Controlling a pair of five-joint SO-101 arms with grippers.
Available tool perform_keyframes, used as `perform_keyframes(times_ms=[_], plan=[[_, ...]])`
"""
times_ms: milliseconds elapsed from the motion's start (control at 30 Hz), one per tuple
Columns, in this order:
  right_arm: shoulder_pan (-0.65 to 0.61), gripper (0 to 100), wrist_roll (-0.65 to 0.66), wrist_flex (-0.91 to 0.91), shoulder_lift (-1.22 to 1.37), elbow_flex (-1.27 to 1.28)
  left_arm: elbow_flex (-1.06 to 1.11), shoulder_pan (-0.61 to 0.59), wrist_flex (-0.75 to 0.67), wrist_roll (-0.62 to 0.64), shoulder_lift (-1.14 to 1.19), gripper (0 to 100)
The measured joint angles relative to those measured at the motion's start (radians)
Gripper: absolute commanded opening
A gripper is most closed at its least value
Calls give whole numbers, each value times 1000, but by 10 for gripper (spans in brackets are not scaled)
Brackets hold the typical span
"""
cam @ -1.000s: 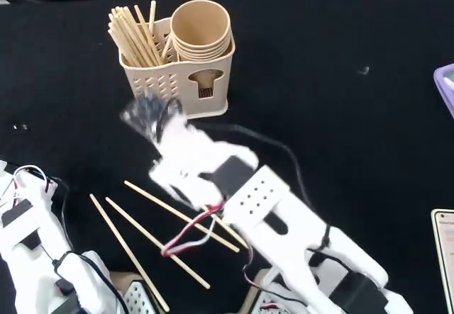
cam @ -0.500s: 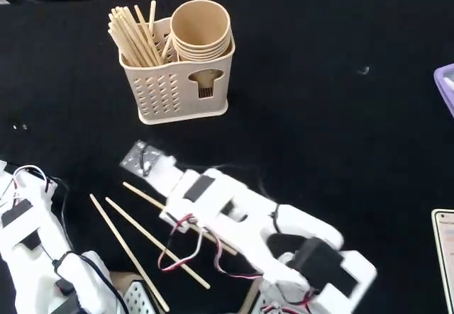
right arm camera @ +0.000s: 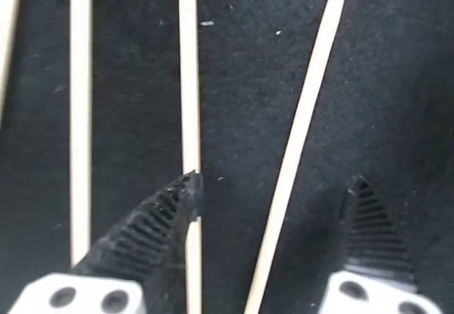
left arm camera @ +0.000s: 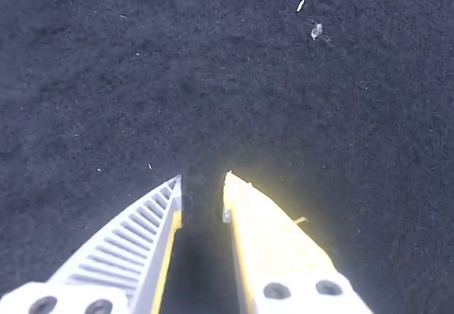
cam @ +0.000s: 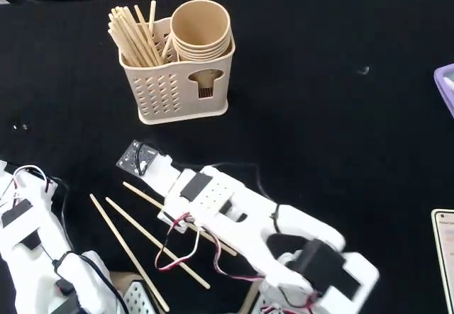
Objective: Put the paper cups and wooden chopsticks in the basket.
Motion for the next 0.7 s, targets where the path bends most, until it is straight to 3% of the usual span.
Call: perform_keyframes(times_ms=[233, 633, 700], plan=[[-64, 311, 8, -32, -54, 81, 0, 0, 0, 0, 0, 109], [28, 307, 64, 9, 170, -48, 0, 0, 0, 0, 0, 109], [28, 257, 64, 28, 192, -72, 0, 0, 0, 0, 0, 109]])
